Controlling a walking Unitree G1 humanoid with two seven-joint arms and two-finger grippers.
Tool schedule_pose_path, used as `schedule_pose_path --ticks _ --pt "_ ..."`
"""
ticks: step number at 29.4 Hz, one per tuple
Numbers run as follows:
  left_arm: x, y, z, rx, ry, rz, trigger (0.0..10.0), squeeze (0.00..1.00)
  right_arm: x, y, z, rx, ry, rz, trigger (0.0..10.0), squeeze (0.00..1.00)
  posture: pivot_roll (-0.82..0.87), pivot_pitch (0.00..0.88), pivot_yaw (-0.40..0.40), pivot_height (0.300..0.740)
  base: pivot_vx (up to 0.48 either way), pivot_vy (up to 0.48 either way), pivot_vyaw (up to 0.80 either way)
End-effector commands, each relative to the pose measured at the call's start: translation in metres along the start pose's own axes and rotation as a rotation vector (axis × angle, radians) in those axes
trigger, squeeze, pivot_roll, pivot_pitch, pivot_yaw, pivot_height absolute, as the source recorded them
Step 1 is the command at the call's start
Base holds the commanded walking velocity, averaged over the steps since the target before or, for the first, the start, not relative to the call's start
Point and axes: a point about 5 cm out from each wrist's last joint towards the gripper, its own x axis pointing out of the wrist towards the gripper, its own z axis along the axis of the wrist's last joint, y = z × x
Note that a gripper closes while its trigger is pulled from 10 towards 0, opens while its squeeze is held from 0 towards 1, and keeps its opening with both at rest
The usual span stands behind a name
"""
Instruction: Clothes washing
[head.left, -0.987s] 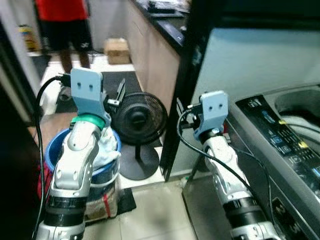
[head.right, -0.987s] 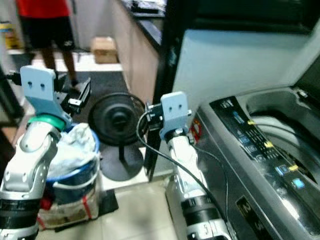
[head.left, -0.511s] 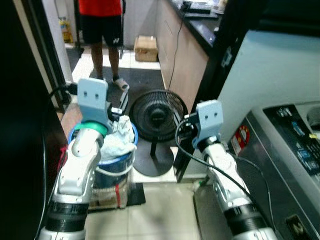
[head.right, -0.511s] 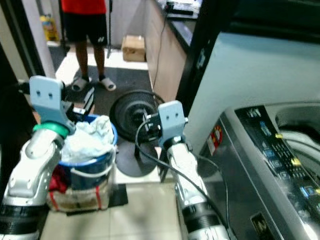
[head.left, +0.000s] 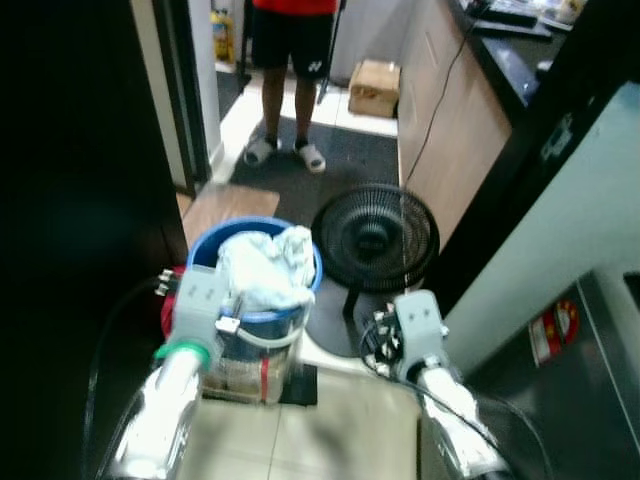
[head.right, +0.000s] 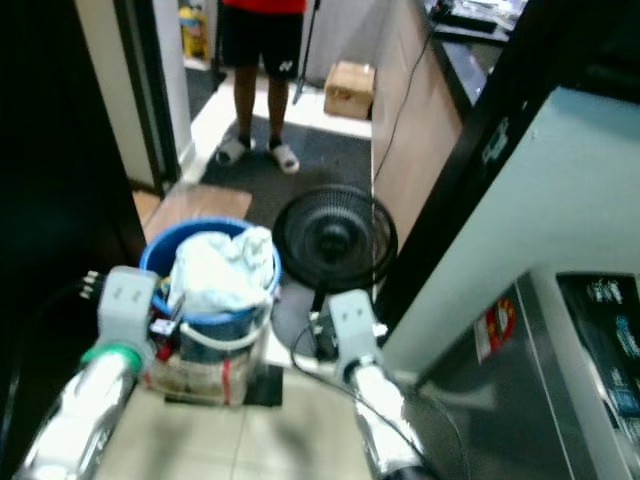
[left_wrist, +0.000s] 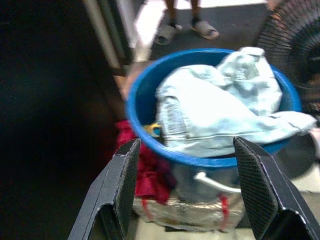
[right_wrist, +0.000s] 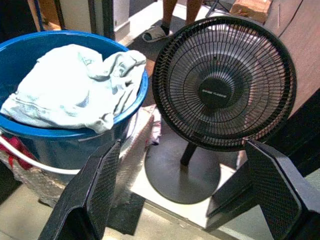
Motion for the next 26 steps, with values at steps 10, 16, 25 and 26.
schedule_pose_path --ticks 10,16,25,26 --pt "-0.012 -0.012 -0.03 0.018 0.077 -0.014 10.0 0.0 -0.007 -0.01 -0.024 0.106 0.091 -0.081 10.0 0.0 0.14 0.003 -0.06 0.74 0.0 0.0 0.31" --pt "-0.01 -0.015 -0.03 0.028 0.066 -0.033 10.0 0.0 -0.009 -0.003 -0.029 0.12 0.095 -0.084 10.0 0.0 0.14 0.006 -0.031 0.74 0.0 0.0 0.0" --pt "-0.004 -0.014 -0.027 0.064 0.039 -0.079 10.0 0.0 -0.011 0.001 -0.031 0.137 0.084 -0.114 10.0 0.0 0.12 0.007 0.035 0.74 0.0 0.0 0.0" --pt "-0.004 -0.014 -0.027 0.064 0.039 -0.079 10.0 0.0 -0.011 0.001 -0.031 0.137 0.084 -0.114 10.0 0.0 0.12 0.007 0.035 0.74 0.0 0.0 0.0"
